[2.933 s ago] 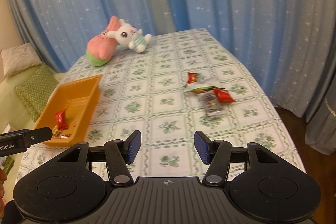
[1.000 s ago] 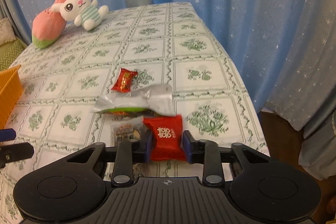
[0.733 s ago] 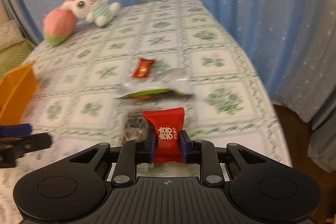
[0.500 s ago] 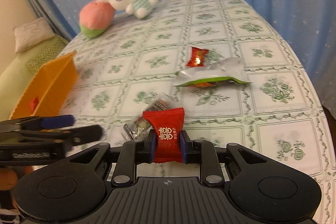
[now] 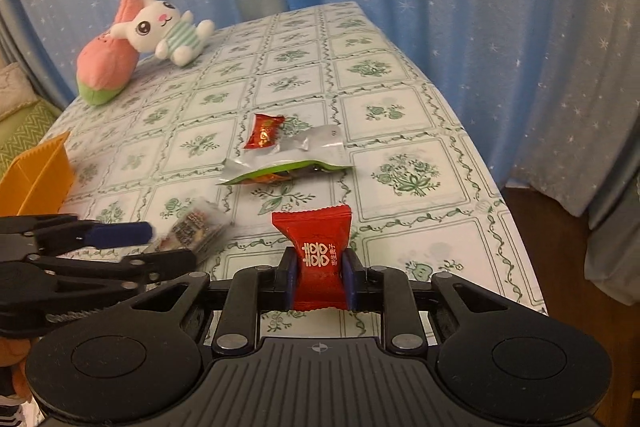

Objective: Organize snacks
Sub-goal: 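Grasp the clear snack packet with dark contents with the left gripper, then carry the clear packet with the left gripper toward the tray while the right gripper carries the red packet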

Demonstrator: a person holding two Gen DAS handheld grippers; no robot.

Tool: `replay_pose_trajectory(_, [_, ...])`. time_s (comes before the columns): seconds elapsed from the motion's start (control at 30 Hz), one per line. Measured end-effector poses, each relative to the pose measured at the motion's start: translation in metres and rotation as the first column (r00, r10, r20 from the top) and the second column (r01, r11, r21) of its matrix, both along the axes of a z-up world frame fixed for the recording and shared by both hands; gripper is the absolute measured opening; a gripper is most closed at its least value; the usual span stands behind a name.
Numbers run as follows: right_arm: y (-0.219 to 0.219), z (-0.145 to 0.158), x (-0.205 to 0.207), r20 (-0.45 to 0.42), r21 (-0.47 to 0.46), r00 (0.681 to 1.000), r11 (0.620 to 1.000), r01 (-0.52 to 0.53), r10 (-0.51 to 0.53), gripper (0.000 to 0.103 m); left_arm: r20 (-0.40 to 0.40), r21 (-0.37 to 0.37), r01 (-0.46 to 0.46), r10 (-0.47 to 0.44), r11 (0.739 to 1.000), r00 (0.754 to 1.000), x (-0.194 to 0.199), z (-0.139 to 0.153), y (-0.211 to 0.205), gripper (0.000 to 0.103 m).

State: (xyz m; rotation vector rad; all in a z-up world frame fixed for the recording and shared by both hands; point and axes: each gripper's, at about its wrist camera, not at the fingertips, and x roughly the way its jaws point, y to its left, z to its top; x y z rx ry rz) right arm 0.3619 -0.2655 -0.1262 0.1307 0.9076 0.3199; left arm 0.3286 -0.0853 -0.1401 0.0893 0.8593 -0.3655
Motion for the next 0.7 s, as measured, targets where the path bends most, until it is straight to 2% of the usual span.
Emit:
replay_pose_trajectory(0.1, [-0.001,-0.001,-0.002,0.001,0.008,1.0,1.0,0.005,-0.005,0.023,0.001,0.025,0.025,-0.025,0.999,1.0,0.004,-0.002,-0.004,0.034])
replay_pose_trajectory(0.43, [-0.001,0.002,-0.004,0.005,0.018,1.0,1.0,0.011,-0.011,0.023,-0.003,0.07,0.058,-0.058,0.996,0.998,0.008,-0.007,-0.012,0.035])
replay_pose_trajectory(0.7, [0.001,0.006,-0.006,0.001,0.019,1.0,1.0,0.008,-0.008,0.023,-0.035,0.054,-0.006,0.008,0.999,0.999,0.006,-0.009,-0.007,0.034])
